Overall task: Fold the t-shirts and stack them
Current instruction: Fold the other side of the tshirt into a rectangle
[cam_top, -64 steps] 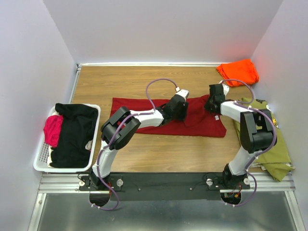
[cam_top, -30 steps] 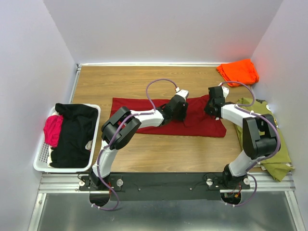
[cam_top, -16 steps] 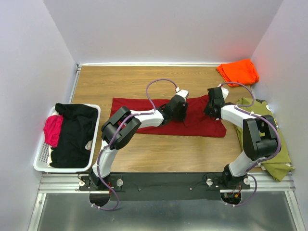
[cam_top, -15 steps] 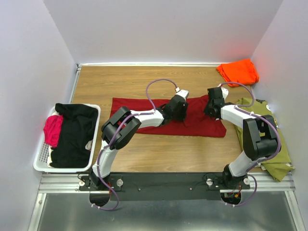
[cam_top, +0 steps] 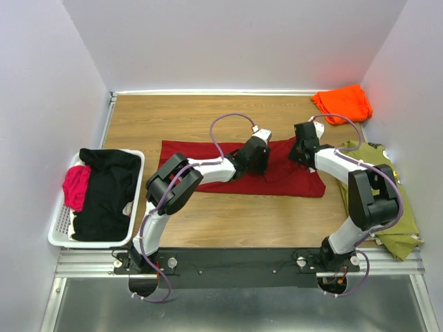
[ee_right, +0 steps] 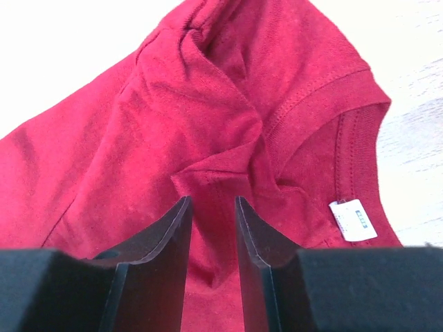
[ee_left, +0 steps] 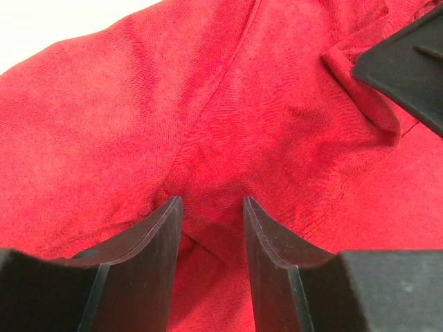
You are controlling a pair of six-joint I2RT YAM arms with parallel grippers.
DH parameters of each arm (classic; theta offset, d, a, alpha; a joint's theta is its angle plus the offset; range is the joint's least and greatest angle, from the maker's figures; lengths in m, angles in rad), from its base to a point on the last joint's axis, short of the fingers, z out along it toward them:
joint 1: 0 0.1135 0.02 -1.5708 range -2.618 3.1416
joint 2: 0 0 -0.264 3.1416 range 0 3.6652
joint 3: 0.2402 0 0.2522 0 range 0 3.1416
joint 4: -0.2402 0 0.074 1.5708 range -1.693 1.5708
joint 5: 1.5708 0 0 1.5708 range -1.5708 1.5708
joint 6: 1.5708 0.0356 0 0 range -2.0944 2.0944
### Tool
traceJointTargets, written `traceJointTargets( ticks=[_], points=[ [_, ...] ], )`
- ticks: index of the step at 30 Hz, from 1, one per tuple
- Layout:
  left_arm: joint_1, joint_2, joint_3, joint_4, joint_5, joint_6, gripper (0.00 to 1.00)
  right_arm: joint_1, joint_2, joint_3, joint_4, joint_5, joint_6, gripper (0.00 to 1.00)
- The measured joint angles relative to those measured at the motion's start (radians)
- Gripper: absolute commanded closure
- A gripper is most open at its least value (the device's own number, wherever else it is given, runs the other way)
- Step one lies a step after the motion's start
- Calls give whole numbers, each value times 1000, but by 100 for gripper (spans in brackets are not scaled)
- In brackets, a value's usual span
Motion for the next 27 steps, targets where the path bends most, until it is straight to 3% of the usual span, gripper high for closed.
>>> traceJointTargets(
  ticks=[15, 27],
  points=[
    [0, 0, 0, 0, -7, 2, 51, 5, 46, 12, -1, 74, -11, 63],
    [0, 0, 0, 0, -14, 7, 51, 5, 118, 57, 1, 99, -25, 72]
  ],
)
